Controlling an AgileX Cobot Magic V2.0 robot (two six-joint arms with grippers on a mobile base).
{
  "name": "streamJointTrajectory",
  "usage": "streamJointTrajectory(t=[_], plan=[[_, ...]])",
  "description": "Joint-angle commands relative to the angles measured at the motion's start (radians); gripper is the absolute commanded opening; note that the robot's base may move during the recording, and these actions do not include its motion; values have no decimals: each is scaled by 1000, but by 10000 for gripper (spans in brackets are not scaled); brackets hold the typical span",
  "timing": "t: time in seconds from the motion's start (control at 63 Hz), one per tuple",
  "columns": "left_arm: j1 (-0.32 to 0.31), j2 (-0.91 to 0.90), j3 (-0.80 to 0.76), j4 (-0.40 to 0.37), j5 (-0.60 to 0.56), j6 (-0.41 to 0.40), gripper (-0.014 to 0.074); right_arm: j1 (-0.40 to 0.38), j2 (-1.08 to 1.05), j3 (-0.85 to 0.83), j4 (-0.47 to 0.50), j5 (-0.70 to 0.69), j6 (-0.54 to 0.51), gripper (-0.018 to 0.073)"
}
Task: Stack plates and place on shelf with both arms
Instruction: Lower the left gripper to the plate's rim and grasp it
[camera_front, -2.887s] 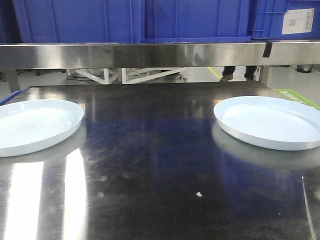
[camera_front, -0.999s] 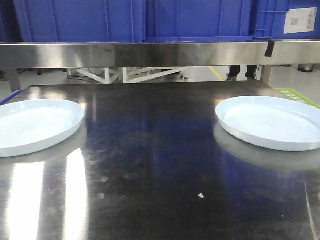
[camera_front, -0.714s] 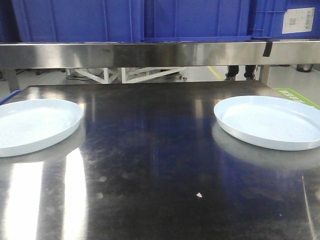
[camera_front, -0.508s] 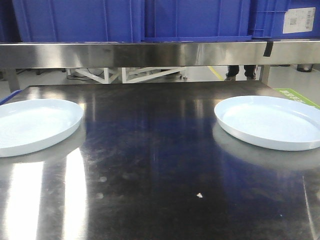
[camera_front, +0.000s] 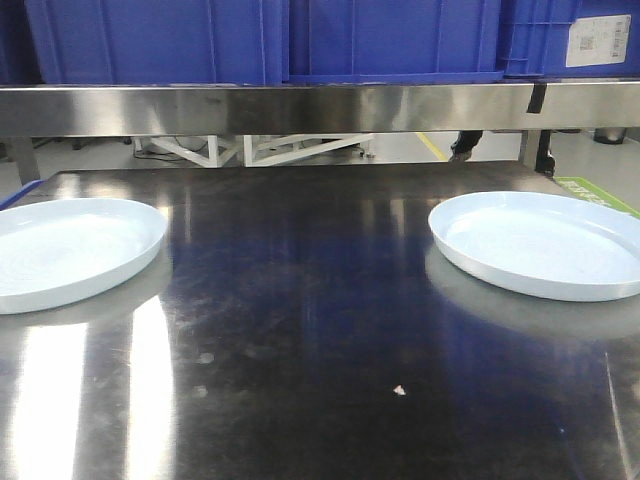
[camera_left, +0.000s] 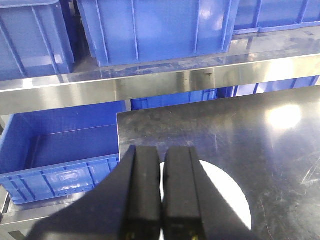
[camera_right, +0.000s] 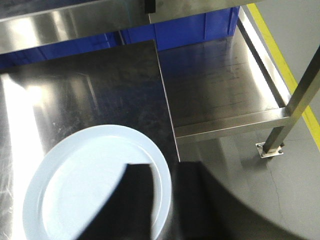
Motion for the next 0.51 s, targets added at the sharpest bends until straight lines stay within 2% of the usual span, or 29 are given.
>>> streamJointTrajectory(t=[0.0, 0.048, 0.127, 0.174, 0.254, 0.492], plan=[[-6, -1, -37, -1, -72, -2, 204, 3, -9, -40, 4, -56, -24, 563], [-6, 9, -37, 1, -71, -2, 295, 3, -7, -40, 7, -48, -24, 629], [-6, 36, -37, 1, -61, -14, 464, 3, -7, -40, 10, -35, -24, 599], [-6, 61, -37, 1, -55, -49, 507, 3, -7, -40, 16, -31, -24, 588], [-6, 115, -35, 1, -30, -114, 507, 3, -7, -40, 21, -7, -24, 581], [3, 361, -35, 17, -35, -123, 507, 3, -7, -40, 24, 1, -24, 582]])
